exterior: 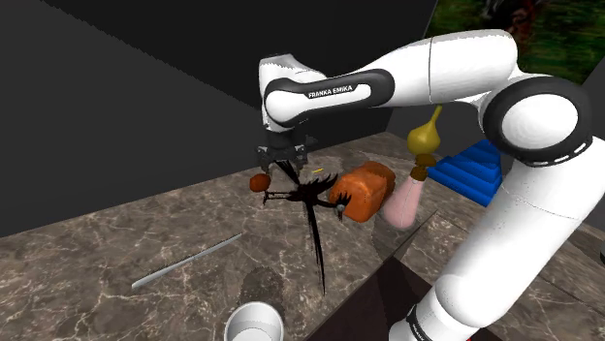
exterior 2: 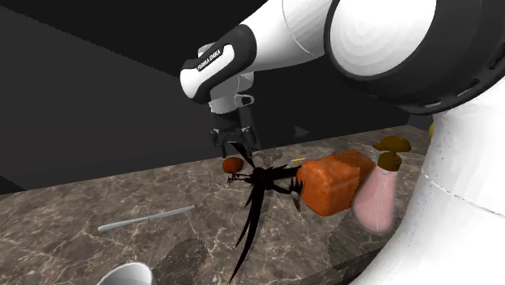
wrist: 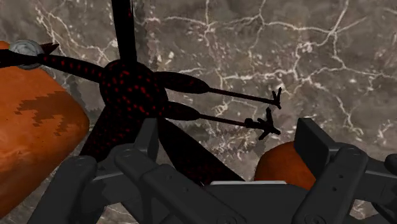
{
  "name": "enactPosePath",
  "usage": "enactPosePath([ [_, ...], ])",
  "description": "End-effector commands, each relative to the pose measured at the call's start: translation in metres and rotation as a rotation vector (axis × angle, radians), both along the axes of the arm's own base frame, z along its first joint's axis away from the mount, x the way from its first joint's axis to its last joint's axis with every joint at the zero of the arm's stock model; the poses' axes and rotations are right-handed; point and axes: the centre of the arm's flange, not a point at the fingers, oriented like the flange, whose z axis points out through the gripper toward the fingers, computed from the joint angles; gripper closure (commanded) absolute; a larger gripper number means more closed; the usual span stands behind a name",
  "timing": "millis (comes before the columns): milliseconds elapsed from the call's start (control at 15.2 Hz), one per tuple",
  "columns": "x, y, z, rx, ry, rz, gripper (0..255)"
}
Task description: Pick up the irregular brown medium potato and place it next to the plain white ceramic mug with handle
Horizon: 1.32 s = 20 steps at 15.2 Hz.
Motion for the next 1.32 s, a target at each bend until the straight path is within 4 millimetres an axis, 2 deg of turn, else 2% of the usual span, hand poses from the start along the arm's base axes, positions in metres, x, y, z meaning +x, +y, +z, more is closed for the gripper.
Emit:
enactPosePath([
  [0, 0.036, 0.004, -0.019, 0.029, -0.055, -0.072, 0],
  [594, 0.137, -0.029, -0.075, -0.013, -0.055, -0.392, 0],
  [1056, 0.133, -0.033, -0.111, -0.013, -0.055, -0.392, 0],
  [1254, 0.132, -0.033, -0.114, -0.013, -0.055, -0.392, 0],
])
